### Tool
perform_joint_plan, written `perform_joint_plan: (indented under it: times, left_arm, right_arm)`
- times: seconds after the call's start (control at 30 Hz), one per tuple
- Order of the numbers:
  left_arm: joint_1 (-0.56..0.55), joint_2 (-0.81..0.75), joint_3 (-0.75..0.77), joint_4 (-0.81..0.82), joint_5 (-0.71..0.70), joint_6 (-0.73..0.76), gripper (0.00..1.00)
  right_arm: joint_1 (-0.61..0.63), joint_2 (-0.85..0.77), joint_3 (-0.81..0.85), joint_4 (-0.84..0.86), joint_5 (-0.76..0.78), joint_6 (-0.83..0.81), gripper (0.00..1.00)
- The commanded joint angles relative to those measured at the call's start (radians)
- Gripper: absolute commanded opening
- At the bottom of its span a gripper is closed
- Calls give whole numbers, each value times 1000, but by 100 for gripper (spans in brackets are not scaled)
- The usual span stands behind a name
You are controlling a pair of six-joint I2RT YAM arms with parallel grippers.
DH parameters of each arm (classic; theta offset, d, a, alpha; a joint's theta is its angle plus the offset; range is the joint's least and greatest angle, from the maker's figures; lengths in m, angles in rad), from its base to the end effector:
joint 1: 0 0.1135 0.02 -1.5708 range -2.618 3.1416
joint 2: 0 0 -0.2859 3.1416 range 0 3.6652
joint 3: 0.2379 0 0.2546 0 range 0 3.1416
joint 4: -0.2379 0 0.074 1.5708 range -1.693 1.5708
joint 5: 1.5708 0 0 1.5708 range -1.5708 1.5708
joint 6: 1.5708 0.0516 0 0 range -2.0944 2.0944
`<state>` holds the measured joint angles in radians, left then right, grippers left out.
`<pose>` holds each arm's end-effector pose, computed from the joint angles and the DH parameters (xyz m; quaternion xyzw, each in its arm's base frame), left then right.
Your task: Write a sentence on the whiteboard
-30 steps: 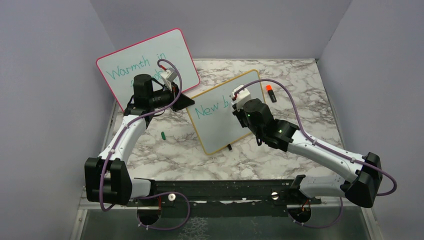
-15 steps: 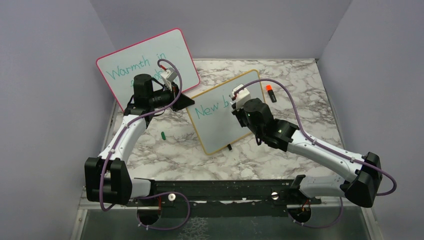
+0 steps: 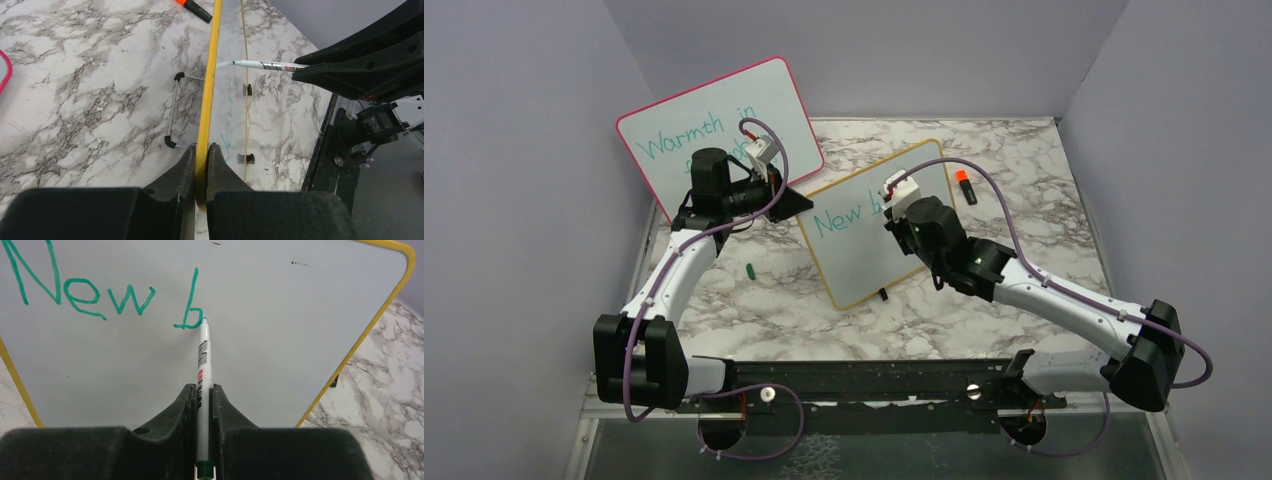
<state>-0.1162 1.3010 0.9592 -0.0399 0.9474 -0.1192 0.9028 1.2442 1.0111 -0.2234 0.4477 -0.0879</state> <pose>0.2868 -0.0757 0.3239 0.2544 0.7376 -0.4338 0.4506 0.1978 0.2147 0.3324 -0.2901 0.7839 0.0313 0.5480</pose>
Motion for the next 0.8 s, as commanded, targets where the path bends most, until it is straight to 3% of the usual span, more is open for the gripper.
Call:
perform_joint_plan:
  times: [0.0, 0.77]
  left_arm:
    - [-19, 34, -13, -79, -84, 79, 0]
    - [-19, 31, -13, -80, -81, 81, 0]
  right_arm:
    - [-14, 19, -10, 33, 13, -4, 0]
    - [-21, 4, -1, 77, 34, -11, 0]
